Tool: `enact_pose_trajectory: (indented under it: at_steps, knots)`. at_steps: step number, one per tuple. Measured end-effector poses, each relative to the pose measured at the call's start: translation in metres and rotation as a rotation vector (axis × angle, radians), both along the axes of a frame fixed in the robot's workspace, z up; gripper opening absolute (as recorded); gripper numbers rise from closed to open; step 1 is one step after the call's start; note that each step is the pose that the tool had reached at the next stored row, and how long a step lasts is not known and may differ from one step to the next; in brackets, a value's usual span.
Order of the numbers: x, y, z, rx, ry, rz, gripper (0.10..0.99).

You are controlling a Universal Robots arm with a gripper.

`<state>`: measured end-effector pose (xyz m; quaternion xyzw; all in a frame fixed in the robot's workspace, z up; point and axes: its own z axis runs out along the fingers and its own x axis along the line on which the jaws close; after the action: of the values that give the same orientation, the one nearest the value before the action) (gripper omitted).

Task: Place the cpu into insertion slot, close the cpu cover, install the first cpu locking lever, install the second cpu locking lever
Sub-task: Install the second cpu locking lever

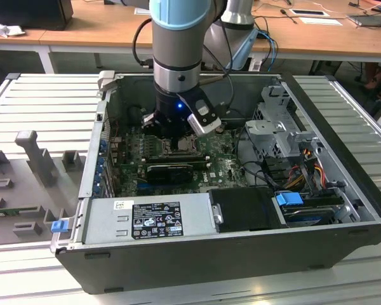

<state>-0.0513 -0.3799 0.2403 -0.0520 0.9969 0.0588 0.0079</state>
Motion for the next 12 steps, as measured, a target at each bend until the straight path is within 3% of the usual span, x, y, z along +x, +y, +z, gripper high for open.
enact_pose_trajectory:
  at_steps: [3, 12]
  knots:
    - [-0.0044, -0.0013, -0.0015, 0.007, -0.0002, 0.0, 0.106]
    - [-0.0091, 0.0007, -0.0213, 0.007, 0.0001, 0.031, 0.106]
